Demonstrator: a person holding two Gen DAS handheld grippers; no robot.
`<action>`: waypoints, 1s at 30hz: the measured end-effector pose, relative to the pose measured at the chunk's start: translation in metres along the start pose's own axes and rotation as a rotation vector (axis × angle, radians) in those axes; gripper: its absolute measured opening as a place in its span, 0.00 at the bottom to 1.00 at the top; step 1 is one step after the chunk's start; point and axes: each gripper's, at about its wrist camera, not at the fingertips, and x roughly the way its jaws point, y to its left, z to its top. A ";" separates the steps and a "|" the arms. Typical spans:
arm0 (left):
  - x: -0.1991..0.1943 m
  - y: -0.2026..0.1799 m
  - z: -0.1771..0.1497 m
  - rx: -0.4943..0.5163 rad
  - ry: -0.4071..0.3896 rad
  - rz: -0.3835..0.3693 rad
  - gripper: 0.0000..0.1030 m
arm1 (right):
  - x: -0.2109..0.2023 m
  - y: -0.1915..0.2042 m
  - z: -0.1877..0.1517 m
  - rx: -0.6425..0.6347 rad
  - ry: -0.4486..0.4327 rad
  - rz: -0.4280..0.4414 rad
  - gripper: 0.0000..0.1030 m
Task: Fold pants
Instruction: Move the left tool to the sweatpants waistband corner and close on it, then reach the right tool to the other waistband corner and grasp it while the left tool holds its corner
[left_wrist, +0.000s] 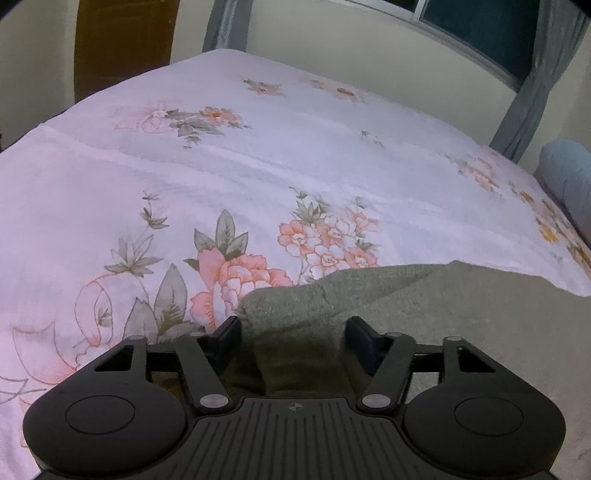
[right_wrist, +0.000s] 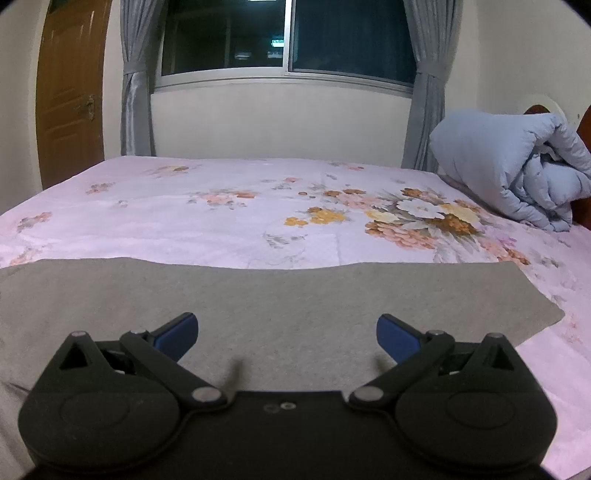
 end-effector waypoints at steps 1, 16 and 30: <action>-0.001 -0.002 -0.001 0.003 -0.002 -0.003 0.47 | 0.000 0.000 -0.001 0.007 0.003 -0.004 0.94; -0.024 0.004 -0.001 -0.099 -0.095 0.002 0.53 | -0.006 -0.016 -0.005 0.036 0.001 -0.011 0.94; -0.049 0.022 0.002 -0.160 -0.151 -0.102 0.06 | 0.006 -0.019 0.002 0.036 -0.003 0.091 0.94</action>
